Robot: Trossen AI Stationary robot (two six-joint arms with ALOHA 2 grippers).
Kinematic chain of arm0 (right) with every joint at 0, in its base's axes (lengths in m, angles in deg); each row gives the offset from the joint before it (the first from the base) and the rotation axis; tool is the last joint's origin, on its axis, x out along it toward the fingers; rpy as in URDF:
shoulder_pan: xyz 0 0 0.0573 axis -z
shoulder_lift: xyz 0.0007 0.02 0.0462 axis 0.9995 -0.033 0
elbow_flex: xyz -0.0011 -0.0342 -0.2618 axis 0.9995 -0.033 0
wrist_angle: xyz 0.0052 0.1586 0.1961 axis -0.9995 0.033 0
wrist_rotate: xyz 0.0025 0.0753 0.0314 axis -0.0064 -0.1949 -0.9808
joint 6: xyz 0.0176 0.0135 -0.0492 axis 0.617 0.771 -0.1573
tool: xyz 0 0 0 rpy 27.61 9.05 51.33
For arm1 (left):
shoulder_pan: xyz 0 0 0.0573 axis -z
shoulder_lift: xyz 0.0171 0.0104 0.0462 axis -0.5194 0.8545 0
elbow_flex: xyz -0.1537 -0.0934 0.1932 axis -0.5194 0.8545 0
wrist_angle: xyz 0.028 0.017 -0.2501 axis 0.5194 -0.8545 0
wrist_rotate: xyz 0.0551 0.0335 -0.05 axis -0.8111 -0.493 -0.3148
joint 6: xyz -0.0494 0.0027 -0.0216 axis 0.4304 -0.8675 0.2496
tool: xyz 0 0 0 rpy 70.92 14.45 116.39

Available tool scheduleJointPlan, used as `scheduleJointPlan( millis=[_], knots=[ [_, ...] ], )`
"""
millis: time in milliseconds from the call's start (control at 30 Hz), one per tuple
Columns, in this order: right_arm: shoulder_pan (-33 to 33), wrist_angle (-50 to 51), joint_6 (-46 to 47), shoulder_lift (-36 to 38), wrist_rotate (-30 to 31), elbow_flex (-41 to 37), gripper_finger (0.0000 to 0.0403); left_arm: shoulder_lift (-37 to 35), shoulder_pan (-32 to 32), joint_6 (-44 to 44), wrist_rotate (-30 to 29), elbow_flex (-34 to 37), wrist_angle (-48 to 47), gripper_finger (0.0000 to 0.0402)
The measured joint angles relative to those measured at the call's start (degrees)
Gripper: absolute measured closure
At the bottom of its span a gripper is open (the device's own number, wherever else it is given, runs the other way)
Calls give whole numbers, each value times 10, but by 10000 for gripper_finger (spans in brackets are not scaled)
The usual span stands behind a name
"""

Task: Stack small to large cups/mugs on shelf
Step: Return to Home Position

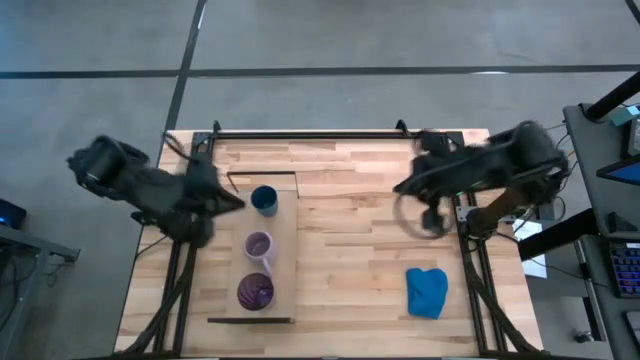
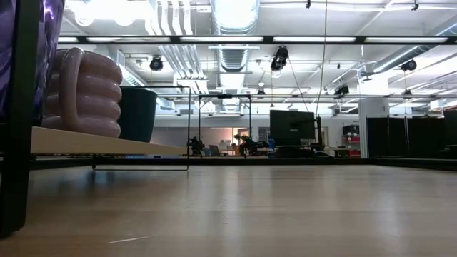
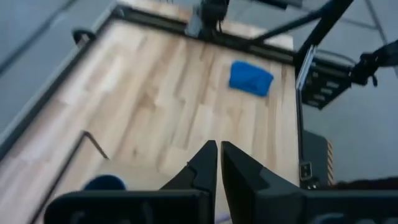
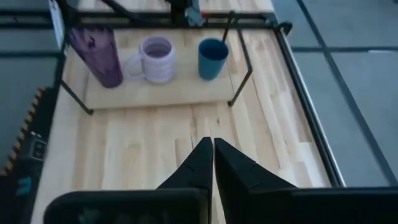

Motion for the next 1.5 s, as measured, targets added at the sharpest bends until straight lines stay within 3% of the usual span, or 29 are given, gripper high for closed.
scheduleJointPlan(
  millis=[367,600,800,900,1000,1233,1367,1500],
  knots=[
    [-3,0,3,138,12,-83,394,-129,0,-99,-66,22,-3,394],
    [-3,-16,10,252,46,-228,394,-183,0,-96,-77,81,1,394],
    [-3,-134,-2,366,53,-383,394,-262,0,-96,-124,192,51,394],
    [-3,-200,-12,425,49,-463,394,-308,0,-95,-123,277,131,394],
    [-3,-293,-12,482,33,-542,394,-357,0,-114,-122,373,268,394],
    [-2,-617,-92,570,-53,-732,394,-417,0,-232,-62,575,576,394],
    [-3,-760,-126,581,-85,-815,394,-432,0,-236,-62,651,675,394],
    [3,-789,-136,581,-79,-869,394,-450,0,-289,-82,701,699,394]
  ],
)
